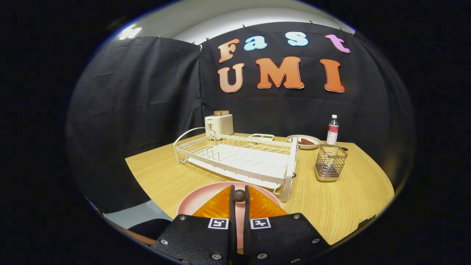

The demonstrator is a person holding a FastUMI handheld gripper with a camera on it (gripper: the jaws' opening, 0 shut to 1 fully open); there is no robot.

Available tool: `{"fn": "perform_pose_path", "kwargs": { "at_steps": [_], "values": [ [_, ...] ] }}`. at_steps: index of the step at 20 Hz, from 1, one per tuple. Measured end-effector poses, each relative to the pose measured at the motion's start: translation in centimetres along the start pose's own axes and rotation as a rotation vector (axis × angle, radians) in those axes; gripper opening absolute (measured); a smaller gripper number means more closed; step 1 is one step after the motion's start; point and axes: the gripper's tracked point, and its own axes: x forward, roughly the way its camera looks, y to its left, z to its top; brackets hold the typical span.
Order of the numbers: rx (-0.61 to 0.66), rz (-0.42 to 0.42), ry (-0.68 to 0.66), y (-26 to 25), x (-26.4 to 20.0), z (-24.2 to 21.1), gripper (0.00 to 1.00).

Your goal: Take the plate from the dish rack, then take the spoon from the basket and place it into the plate.

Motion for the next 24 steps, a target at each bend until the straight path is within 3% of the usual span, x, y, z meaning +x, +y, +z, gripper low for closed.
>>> {"fn": "perform_pose_path", "kwargs": {
  "at_steps": [4,11,15,24],
  "values": [
    [0.02,0.005,0.013,-0.5,-0.3,-0.4,0.11],
    [0.077,-0.061,0.012,-2.6,-0.8,0.0,0.24],
    [0.093,-0.088,-0.058,-3.3,-1.2,2.7,0.36],
    [0.099,-0.143,-0.253,-4.0,-3.5,11.2,0.47]
  ]
}}
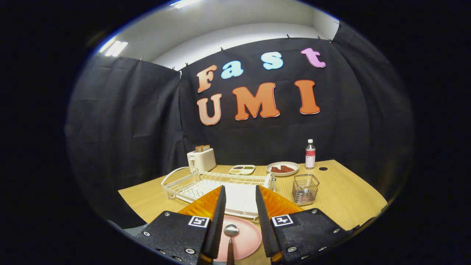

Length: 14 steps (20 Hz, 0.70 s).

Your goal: Take the plate from the dish rack, then take the spoon from the basket and place it into the plate.

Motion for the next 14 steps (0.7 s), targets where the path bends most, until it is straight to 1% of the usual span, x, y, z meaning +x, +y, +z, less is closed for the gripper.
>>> {"fn": "perform_pose_path", "kwargs": {
  "at_steps": [3,5,6,8,11,13,14],
  "values": [
    [0.025,0.018,-0.063,1.0,-0.4,2.5,0.47],
    [0.018,-0.001,-0.106,0.8,-0.8,4.4,0.48],
    [0.013,-0.011,-0.124,0.8,-1.0,5.2,0.51],
    [-0.007,-0.018,-0.149,1.2,-1.5,6.6,0.54],
    [-0.047,-0.042,-0.194,1.3,-2.3,9.0,0.55],
    [-0.068,-0.081,-0.217,0.8,-2.8,10.2,0.61],
    [-0.088,-0.093,-0.22,0.9,-3.0,10.5,0.66]
  ]
}}
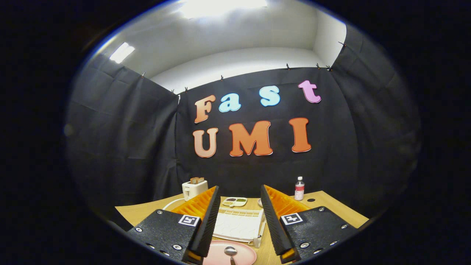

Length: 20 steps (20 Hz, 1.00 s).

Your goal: Take the plate from the dish rack, then take the spoon from the basket and place it into the plate.

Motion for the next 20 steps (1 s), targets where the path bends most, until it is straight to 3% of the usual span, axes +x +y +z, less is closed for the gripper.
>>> {"fn": "perform_pose_path", "kwargs": {
  "at_steps": [4,8,20],
  "values": [
    [-0.08,-0.037,-0.056,-0.4,-0.2,2.1,0.81],
    [-0.084,-0.063,-0.079,-0.7,-0.6,2.9,0.87],
    [-0.08,-0.098,-0.11,-1.6,-0.9,3.8,0.88]
  ]
}}
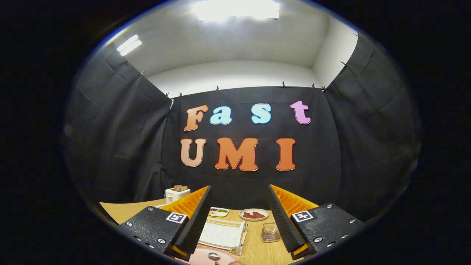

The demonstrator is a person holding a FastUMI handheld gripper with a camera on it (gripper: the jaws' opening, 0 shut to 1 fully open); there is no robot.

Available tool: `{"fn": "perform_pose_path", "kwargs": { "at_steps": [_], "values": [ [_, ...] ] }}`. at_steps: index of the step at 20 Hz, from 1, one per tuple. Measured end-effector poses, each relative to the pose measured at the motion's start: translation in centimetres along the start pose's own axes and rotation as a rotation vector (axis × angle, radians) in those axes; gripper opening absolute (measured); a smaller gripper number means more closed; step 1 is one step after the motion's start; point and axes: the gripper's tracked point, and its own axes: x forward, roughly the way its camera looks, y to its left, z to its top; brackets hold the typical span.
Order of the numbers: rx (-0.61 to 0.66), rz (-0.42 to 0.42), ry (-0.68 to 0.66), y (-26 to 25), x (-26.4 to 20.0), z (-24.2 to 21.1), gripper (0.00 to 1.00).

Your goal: Take the plate from the dish rack, then take the spoon from the basket and place it into the plate.

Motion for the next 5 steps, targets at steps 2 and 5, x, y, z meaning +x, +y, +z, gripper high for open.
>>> {"fn": "perform_pose_path", "kwargs": {
  "at_steps": [2,5],
  "values": [
    [0.004,-0.003,-0.005,-0.07,0.0,0.14,0.88],
    [-0.001,-0.011,-0.013,-0.65,0.41,-0.02,0.88]
  ]
}}
